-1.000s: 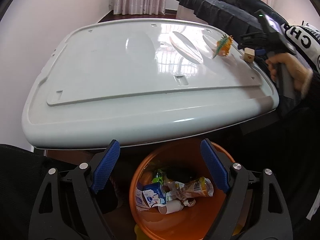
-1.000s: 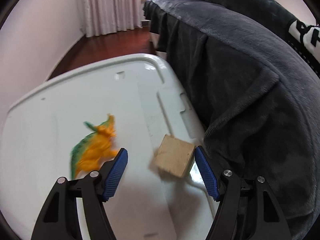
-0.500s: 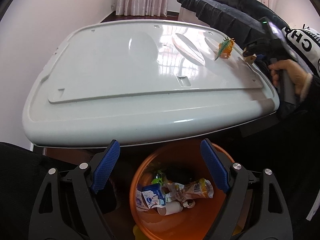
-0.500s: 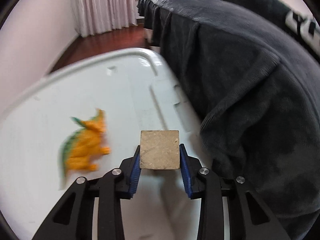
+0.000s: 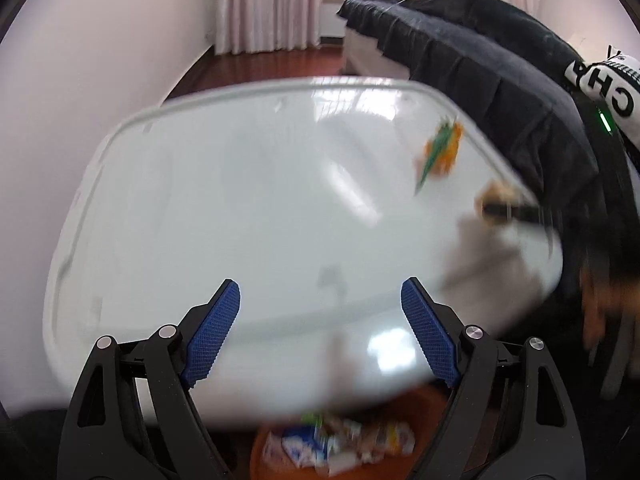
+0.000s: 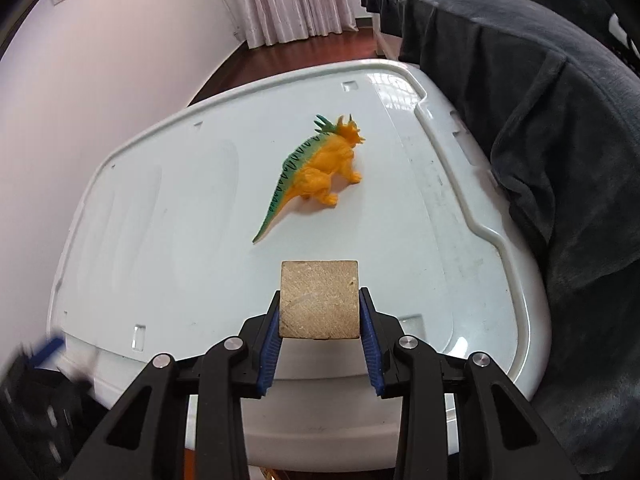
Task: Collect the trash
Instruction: 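Grasp the green-and-orange toy dinosaur with the left tool while the right tool holds the cube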
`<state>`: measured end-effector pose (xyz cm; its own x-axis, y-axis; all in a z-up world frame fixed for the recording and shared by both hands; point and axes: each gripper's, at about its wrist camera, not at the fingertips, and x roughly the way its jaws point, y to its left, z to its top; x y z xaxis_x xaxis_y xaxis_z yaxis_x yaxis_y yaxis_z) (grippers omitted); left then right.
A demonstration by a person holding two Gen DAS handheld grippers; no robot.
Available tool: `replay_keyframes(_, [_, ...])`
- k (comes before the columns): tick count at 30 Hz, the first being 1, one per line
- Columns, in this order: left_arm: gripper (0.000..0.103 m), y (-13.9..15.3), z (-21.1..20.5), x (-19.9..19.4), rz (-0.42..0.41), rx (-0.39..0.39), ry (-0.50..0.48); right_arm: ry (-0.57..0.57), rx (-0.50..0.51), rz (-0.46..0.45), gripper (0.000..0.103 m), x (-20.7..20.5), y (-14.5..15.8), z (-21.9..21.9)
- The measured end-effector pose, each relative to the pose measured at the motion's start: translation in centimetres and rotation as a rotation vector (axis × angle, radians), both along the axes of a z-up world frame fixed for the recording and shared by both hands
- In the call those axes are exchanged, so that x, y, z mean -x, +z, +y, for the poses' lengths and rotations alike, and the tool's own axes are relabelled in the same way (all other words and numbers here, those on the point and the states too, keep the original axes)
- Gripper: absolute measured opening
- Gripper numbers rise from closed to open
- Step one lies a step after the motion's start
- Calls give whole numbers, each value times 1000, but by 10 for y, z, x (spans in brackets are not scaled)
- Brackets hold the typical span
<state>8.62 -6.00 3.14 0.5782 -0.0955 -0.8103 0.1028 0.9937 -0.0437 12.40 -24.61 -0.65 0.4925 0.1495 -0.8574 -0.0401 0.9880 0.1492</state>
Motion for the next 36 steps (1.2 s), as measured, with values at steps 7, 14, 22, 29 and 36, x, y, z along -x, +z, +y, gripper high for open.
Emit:
replay_keyframes(7, [81,10,-68,-102,-39,-19,-177,-67,-80,-92,35,39,21,-22])
replay_keyframes(14, [81,-30,-114,-148,-1,-44,-299,-165,-137,-241,35,58,50,-51])
replay_keyframes(22, [81,-60,-154,-171,8,-95,-356,-210,-115,-392,35,61,70,-65])
replay_keyframes(29, [48,-68,-163,-178,13,-39,-313,-178,-128,-364,35,52,63,-61])
replay_keyframes(36, [43,-63,-152,-164,-4,-84,-230,-186,-130,-380,35,57,65,-60])
